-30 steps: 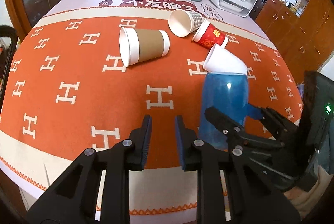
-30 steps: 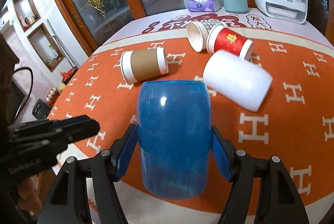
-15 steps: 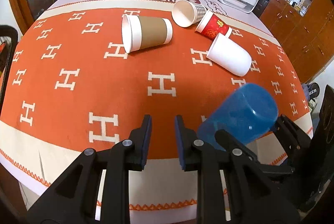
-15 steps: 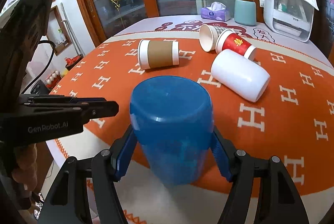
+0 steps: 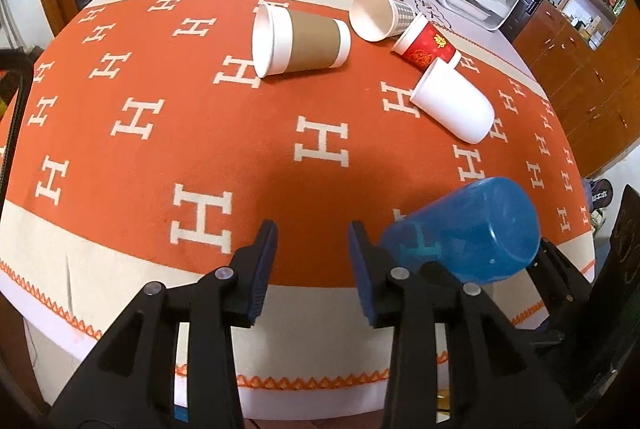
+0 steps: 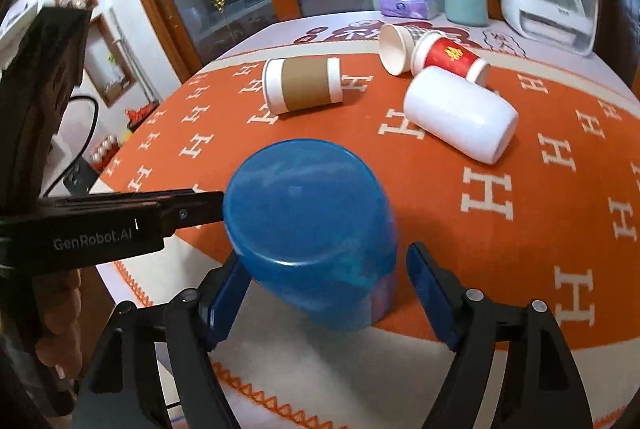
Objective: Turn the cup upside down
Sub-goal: 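Rotate the held blue cup with the right tool so its base faces up, then lower the blue cup rim-down onto the table and open the right tool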
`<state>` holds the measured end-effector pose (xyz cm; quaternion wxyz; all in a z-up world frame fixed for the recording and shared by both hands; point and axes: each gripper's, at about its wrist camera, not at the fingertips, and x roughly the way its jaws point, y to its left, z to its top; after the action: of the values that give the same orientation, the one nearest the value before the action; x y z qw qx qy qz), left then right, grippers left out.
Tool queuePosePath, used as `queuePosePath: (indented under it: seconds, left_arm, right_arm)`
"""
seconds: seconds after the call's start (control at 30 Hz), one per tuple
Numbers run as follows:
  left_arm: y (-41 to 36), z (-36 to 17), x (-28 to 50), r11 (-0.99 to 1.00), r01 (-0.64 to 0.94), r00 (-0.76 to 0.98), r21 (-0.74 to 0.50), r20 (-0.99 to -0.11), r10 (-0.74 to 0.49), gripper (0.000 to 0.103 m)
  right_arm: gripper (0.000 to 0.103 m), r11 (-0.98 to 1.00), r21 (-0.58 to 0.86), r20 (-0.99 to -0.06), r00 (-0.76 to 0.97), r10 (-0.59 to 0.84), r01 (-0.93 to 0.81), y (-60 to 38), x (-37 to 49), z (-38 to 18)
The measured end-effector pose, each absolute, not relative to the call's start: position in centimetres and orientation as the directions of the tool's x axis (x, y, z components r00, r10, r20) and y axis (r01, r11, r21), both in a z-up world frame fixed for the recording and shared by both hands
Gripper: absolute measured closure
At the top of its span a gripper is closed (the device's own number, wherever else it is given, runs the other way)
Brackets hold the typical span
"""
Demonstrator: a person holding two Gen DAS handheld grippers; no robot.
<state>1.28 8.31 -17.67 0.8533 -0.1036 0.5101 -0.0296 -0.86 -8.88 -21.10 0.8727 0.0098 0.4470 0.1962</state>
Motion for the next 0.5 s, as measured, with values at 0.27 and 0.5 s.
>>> queuePosePath:
  seconds: [0.27,0.5]
  left_arm:
    - [7.8,-17.6,0.9,0.980,-0.052,0.457,-0.193,-0.877,-0.148,0.069]
    - [7.0,-16.6,0.2,0.987,-0.028,0.444,-0.161,-0.886,-0.132,0.069]
  right_arm:
    - [0.023,0.927,0.190,-0.780,0.524,0.342,-0.323,-9.5,-2.3,-20.4]
    - [0.023,0.935,0.204,-0.783,0.525,0.334,-0.291,-10.2,-3.6,-18.8]
